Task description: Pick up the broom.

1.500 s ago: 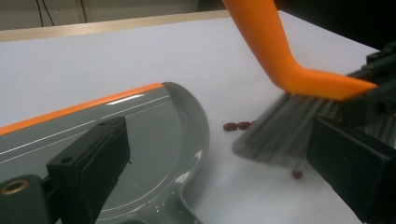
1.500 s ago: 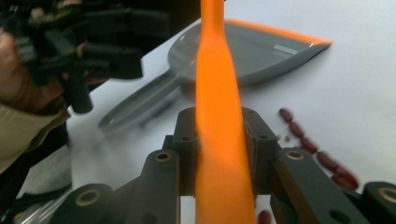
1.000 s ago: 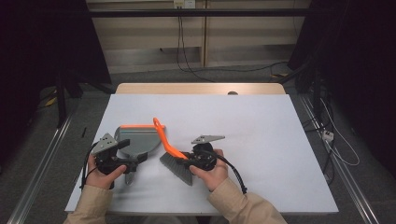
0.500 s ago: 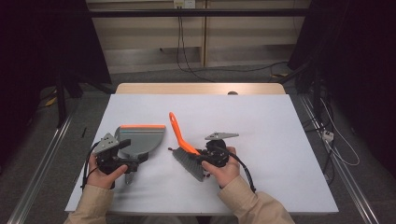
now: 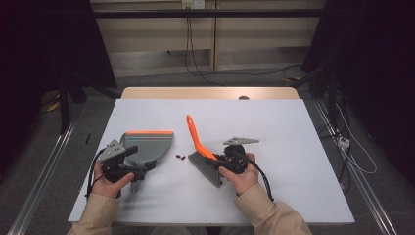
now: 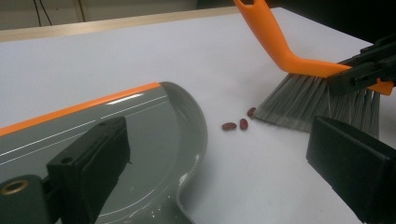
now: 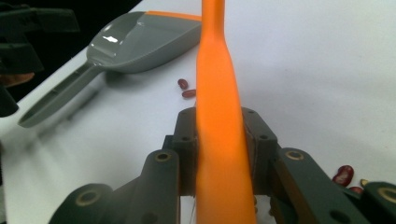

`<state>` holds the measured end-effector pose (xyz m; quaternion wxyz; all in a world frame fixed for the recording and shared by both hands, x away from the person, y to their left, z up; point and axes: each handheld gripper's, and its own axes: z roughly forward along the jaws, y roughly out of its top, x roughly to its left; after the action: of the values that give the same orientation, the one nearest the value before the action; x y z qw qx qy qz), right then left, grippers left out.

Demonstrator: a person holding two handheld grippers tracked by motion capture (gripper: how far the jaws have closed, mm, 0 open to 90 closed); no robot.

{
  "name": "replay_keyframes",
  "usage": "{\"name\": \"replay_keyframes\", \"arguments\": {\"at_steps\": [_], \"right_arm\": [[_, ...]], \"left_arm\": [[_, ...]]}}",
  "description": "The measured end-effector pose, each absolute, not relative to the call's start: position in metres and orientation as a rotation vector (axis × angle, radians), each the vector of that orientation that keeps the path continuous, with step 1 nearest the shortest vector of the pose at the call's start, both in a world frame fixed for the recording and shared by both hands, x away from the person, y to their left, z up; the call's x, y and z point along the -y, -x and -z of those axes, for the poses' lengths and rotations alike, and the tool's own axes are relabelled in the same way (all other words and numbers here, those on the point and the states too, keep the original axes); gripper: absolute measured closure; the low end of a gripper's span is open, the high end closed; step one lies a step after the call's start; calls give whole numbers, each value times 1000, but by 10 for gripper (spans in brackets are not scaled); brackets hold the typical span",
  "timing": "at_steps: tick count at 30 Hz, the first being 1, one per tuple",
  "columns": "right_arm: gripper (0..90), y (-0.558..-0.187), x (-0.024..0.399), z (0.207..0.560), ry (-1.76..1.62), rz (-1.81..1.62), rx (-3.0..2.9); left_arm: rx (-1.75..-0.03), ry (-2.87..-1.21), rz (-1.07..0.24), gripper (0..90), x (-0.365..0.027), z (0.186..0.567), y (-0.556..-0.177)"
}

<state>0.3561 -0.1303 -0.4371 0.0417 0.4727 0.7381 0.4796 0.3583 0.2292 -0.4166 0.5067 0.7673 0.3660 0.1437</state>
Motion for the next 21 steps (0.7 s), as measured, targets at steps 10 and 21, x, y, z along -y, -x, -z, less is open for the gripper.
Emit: {"name": "replay_keyframes", "arguments": {"at_steps": [10, 21], "right_arm": [[709, -358, 122, 423, -1435, -1584, -2210], [709, -381, 69, 436, -1428, -1577, -2292]], "left_arm": [[-877, -1851, -348, 58, -229, 416, -358], [-884, -1842, -348, 58, -231, 415, -357]]}}
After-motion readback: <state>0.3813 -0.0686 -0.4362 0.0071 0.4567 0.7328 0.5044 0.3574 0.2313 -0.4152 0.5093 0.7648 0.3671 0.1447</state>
